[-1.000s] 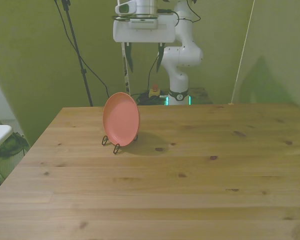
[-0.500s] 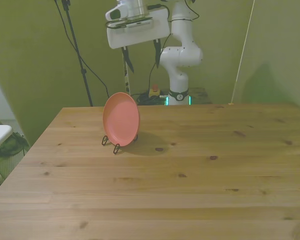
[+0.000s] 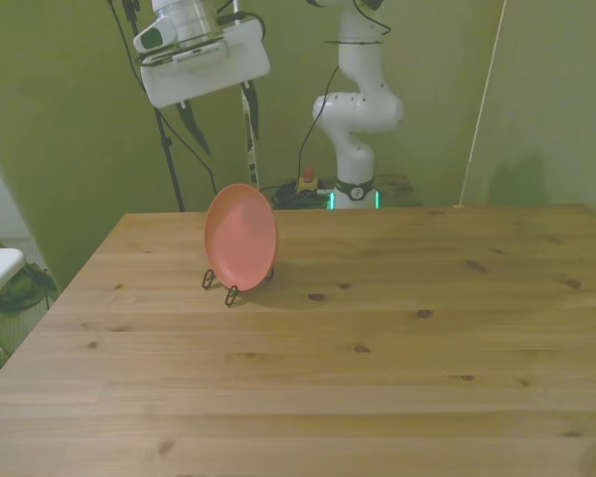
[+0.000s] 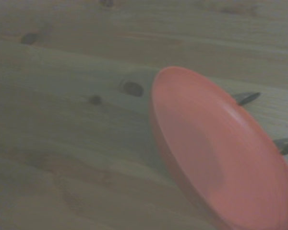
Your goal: Unload the plate
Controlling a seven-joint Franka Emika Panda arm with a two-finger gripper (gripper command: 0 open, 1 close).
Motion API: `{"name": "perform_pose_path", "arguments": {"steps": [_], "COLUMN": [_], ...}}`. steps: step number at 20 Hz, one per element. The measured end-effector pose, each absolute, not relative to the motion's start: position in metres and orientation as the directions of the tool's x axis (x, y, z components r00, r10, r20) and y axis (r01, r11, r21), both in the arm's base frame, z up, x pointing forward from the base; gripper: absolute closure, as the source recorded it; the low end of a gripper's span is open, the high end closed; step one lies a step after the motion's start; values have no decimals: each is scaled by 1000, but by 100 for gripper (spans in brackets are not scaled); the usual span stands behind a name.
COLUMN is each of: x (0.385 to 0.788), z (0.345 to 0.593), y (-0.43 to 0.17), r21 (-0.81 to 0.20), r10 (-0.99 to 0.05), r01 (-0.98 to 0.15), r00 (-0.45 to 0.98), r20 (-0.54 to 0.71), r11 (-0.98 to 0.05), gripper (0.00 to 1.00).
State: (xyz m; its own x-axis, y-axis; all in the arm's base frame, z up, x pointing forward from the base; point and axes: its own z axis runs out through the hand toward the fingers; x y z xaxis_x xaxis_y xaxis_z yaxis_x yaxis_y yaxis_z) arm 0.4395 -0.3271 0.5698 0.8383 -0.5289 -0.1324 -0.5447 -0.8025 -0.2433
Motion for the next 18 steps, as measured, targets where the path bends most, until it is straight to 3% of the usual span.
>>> {"name": "perform_pose_path", "arguments": {"steps": [7,14,18], "x": [482,493,488], "z": [540,516,514], "y": [-331,-323,-327], "r21": [-230,-267,-294], "r10": [-447,-386,-378], "r01": [-497,-466,-469], "r00": [862,872,870], "r20": [-238,-300,-316], "r11": [-837,-844,-833], "gripper": [0,0,0]}}
